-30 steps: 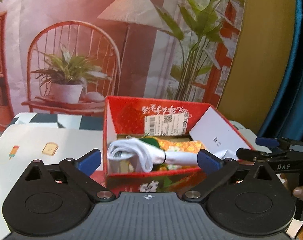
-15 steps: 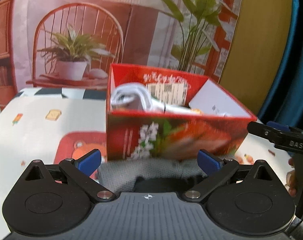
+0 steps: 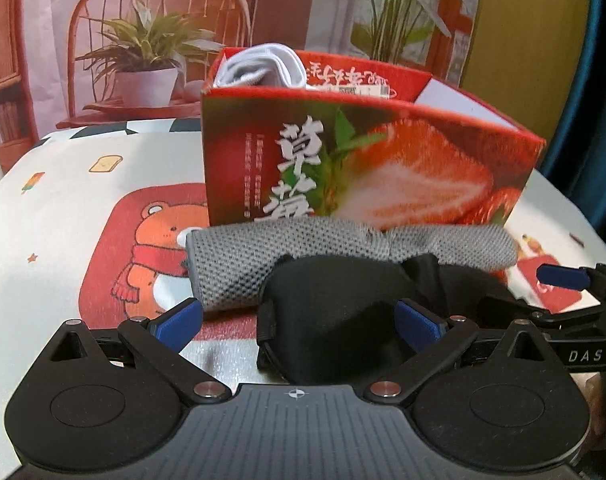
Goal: Organize soft objects
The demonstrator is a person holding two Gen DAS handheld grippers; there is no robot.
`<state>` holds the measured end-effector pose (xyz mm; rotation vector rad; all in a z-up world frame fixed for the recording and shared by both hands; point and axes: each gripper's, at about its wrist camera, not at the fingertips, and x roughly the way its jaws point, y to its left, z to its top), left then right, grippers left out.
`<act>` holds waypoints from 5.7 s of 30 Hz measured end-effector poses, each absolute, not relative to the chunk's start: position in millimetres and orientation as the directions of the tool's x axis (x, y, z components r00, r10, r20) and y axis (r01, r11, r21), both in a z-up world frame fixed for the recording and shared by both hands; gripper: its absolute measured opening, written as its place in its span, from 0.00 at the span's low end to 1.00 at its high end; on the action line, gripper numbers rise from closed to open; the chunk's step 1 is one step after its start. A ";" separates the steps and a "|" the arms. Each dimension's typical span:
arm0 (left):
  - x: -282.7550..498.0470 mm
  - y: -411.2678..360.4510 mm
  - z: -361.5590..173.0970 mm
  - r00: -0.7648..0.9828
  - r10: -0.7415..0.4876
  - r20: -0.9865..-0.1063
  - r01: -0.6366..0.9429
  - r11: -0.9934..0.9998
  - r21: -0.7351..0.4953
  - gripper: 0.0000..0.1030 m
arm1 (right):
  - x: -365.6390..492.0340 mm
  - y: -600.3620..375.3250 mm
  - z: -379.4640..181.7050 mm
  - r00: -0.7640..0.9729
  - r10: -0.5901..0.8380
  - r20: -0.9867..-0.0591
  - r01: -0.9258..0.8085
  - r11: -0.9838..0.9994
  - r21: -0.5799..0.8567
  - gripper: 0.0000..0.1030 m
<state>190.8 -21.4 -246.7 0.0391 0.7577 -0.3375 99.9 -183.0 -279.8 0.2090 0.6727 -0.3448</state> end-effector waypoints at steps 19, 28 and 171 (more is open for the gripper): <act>192.0 -2.0 -269.1 0.632 -0.331 -0.701 0.269 0.942 -0.201 1.00 | 102.0 -196.0 -296.4 0.721 -0.171 -0.672 0.378 0.910 0.174 1.00; 186.8 -0.8 -266.6 0.639 -0.343 -0.689 0.271 0.938 -0.217 0.98 | 102.2 -199.3 -295.3 0.717 -0.153 -0.680 0.376 0.906 0.193 1.00; 371.1 -101.3 -172.6 0.599 -0.364 -0.713 0.442 0.893 -0.085 0.21 | 291.0 -294.4 -204.5 0.706 -0.074 -0.705 0.255 0.954 0.156 0.17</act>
